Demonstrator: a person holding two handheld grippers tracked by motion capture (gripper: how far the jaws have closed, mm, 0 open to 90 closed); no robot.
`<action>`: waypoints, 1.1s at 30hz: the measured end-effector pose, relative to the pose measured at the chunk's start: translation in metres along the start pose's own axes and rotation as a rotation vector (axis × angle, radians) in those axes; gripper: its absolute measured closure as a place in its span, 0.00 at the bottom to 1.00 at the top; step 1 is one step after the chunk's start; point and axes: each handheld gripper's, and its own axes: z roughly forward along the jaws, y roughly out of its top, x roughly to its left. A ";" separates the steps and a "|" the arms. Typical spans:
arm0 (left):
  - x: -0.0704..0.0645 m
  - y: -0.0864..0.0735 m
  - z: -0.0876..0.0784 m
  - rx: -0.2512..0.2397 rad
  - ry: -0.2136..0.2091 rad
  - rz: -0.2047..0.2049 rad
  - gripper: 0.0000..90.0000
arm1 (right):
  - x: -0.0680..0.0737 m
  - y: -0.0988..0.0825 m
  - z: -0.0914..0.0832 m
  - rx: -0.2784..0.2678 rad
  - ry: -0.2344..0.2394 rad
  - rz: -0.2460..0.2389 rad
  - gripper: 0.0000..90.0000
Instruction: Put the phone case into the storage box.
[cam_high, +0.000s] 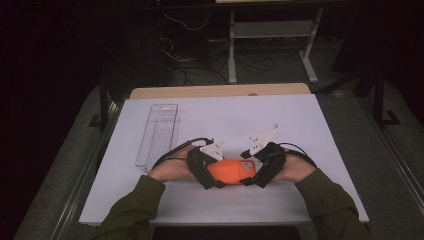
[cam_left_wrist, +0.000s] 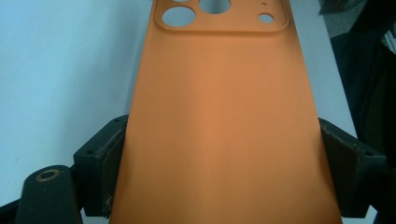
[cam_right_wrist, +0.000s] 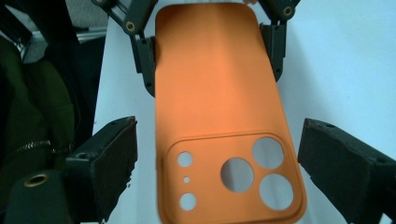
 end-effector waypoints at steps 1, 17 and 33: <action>0.001 0.000 0.000 -0.003 0.005 -0.002 0.17 | 0.000 0.000 -0.001 -0.003 0.001 0.008 0.12; 0.010 -0.002 -0.003 -0.017 0.104 -0.129 0.17 | -0.004 -0.004 -0.014 -0.037 -0.073 0.067 0.11; 0.016 -0.007 -0.001 -0.016 0.200 -0.289 0.17 | -0.013 -0.020 -0.023 -0.062 -0.217 0.291 0.11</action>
